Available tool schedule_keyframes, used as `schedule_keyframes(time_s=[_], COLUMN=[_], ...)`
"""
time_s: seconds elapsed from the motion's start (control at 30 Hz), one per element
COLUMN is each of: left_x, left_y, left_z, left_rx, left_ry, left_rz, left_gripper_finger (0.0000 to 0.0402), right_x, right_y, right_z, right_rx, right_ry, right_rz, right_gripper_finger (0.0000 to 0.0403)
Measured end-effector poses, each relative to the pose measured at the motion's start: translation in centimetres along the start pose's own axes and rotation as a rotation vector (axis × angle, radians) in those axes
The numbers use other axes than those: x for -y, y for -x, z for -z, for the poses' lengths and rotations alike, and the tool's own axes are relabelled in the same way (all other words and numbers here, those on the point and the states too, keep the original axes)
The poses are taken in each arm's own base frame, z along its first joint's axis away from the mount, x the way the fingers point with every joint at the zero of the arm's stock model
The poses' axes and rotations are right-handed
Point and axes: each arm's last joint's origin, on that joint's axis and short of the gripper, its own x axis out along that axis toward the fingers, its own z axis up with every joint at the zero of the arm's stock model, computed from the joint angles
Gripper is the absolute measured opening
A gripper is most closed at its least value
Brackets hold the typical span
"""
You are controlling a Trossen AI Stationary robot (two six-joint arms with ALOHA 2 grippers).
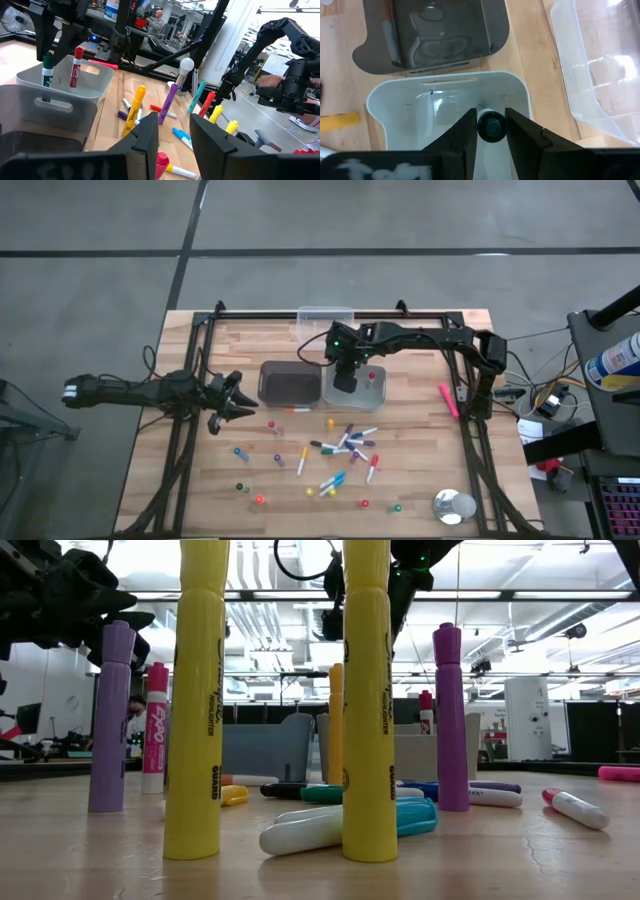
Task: Pick & Place Markers
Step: Put the large dark green marker pen into the white bin
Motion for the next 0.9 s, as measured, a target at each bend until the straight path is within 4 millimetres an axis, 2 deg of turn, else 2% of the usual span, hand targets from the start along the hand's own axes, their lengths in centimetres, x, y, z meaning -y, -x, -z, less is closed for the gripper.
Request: schedule_keyframes(time_s=[0.77,0.9], left_x=[0.00,0.00], left_y=[0.00,0.00], left_z=[0.00,-0.01], left_rx=[0.000,0.001], left_ry=[0.000,0.000], left_rz=[0.000,0.000], left_gripper_finger=[0.0105,0.0105], right_x=[0.00,0.00], right_y=[0.01,0.01], right_z=[0.02,0.03], right_rx=[-0.001,-0.003], right_ry=[-0.015,-0.015], right_rz=[0.001,0.001], right_gripper_finger=[0.0096,0.0106])
